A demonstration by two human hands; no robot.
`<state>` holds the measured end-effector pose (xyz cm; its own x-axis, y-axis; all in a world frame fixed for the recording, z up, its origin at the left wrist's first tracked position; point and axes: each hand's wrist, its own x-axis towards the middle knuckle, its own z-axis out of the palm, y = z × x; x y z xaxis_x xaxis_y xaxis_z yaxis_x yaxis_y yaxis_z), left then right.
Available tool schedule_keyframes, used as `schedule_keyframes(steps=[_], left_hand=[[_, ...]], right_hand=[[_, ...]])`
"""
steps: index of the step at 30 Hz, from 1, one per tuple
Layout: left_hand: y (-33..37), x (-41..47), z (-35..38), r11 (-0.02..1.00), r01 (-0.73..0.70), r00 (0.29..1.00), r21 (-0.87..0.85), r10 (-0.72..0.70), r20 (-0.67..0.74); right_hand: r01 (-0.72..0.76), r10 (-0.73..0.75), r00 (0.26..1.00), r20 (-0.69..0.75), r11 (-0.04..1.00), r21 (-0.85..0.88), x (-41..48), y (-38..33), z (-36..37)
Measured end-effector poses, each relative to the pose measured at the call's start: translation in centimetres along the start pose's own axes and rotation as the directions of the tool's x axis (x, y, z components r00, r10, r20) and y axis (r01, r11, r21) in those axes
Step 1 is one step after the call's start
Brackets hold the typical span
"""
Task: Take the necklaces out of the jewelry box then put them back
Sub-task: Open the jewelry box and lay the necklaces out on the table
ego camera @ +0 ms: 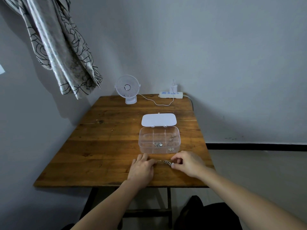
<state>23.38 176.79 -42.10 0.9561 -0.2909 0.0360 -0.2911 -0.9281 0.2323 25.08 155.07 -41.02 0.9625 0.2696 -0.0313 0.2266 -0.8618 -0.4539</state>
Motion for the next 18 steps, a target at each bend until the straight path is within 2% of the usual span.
schedule_keyframes(steps=[5, 9, 11, 13, 16, 18], left_hand=[[0.0, 0.0, -0.3, 1.000, -0.012, 1.000, 0.002, 0.012, 0.016], [0.2, 0.1, -0.3, 1.000, -0.026, 1.000, 0.004, 0.026, 0.001], [0.5, 0.4, -0.2, 1.000, -0.028, 0.999, -0.003, 0.028, -0.015], [1.0, 0.8, 0.1, 0.999, -0.045, 0.998, -0.028, 0.043, -0.048], [2.7, 1.7, 0.5, 0.993, -0.105, 0.989, -0.057, 0.098, -0.114], [4.3, 2.3, 0.8, 0.990, -0.128, 0.987, -0.066, 0.120, -0.106]], right_hand=[[0.010, -0.008, 1.000, 0.024, 0.999, -0.051, 0.1, -0.4, -0.2], [-0.065, 0.086, 0.969, 0.231, 0.993, -0.098, 0.5, -0.6, -1.9], [-0.081, 0.112, 0.955, 0.274, 0.989, -0.122, 0.5, -0.3, -2.7], [-0.101, 0.117, 0.964, 0.240, 0.992, -0.078, 0.2, 0.6, -3.4], [-0.167, 0.155, 0.979, 0.134, 0.982, 0.086, -0.2, 2.4, -4.6], [-0.185, 0.176, 0.981, 0.087, 0.976, 0.112, -0.7, 3.5, -5.2]])
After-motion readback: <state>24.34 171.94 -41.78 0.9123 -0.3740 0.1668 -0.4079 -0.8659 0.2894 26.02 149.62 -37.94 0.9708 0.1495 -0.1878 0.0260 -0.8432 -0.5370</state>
